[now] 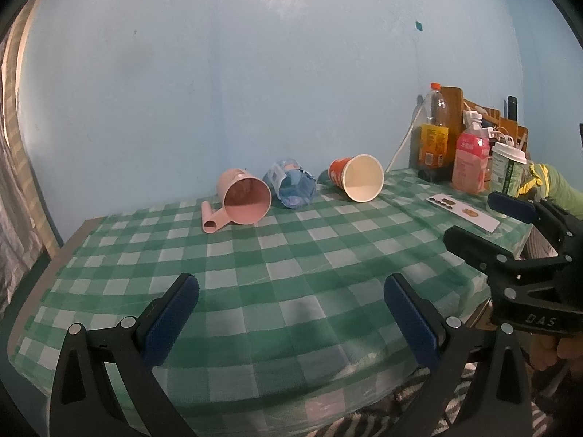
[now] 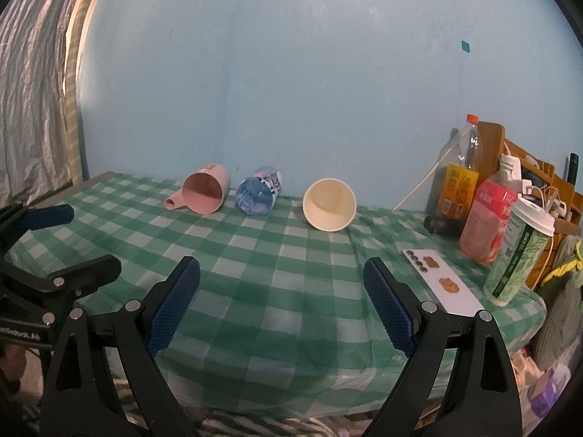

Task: Flip cup upside down
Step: 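Move the left gripper down to the clear labeled cup lying on its side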

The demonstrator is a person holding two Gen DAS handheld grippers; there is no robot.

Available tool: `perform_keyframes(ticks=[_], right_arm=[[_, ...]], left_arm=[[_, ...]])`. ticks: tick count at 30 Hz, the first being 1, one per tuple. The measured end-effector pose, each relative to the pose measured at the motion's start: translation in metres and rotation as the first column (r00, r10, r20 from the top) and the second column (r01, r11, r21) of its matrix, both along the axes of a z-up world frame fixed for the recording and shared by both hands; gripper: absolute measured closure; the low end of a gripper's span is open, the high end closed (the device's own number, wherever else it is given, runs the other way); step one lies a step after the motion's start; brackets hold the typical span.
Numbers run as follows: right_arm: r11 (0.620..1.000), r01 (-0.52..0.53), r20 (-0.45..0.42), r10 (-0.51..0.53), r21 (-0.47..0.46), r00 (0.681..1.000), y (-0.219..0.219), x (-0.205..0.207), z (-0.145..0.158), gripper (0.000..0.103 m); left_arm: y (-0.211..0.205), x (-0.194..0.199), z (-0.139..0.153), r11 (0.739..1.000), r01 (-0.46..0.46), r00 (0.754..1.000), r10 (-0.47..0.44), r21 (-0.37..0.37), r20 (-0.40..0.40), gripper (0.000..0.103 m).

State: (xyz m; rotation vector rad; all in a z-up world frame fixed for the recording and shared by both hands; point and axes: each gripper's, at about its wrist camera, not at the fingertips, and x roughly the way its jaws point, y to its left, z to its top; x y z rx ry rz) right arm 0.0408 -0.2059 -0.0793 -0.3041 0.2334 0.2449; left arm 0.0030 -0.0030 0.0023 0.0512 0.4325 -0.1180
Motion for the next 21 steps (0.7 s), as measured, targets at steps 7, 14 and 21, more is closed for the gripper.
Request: perform_keyframes(ticks=[7,14,21], right_arm=[[1.0,0.006,-0.044,-0.005,0.019,0.999,-0.006,0.023,0.014,0.013],[0.999,0.03,-0.074,-0.029,0.015,0.997,-0.004,0.063,0.042,0.013],[0.997,0.075,-0.115,-0.072,0.019,0.991,0.005,0.117,0.074,0.013]], left_arm=[[0.002,0.031,0.012,1.0,-0.031,0.998,0.031,-0.004,-0.055,0.0],[-0.004,0.085,0.042,0.997,-0.075,0.992,0.077,0.024,-0.103,0.0],[-0.014,0.15,0.063,0.991,-0.126,0.978,0.133,0.056,-0.159,0.0]])
